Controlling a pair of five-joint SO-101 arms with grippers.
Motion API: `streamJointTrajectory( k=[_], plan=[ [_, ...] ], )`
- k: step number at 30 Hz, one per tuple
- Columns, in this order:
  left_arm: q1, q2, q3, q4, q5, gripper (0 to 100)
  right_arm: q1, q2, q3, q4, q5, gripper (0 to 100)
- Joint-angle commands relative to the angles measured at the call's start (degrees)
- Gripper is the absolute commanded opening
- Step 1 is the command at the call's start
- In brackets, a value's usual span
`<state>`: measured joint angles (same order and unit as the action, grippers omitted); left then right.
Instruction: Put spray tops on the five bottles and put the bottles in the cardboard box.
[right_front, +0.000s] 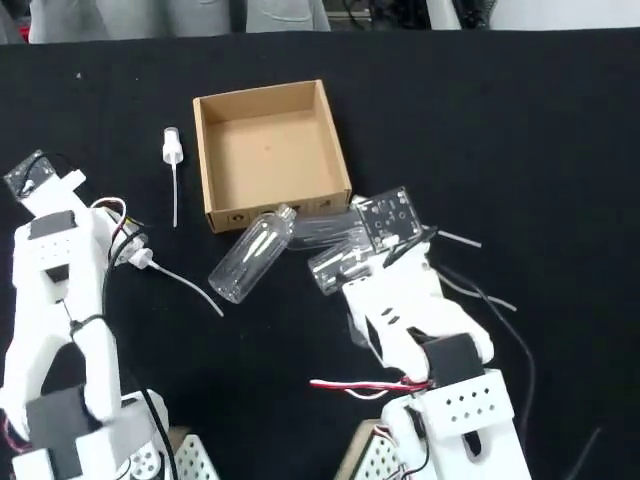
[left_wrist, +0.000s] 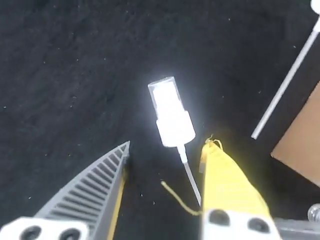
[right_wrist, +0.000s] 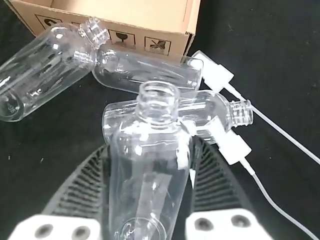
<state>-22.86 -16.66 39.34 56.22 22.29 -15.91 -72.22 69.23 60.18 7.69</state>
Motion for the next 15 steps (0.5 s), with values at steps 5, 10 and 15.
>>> streamJointTrajectory(
  k=[5,10,15],
  plan=[
    [0.92,4.66,-4.09,-4.13,0.88,22,-0.88,-1.10,-0.31,-1.67,-0.26,3.5],
    [1.01,8.70,-4.18,-8.35,0.97,21,-0.88,-1.27,-0.31,-1.67,-0.26,3.5],
    [1.89,13.10,-4.18,-11.87,0.97,21,-0.88,-1.36,-0.31,-1.67,-0.26,3.5]
  ],
)
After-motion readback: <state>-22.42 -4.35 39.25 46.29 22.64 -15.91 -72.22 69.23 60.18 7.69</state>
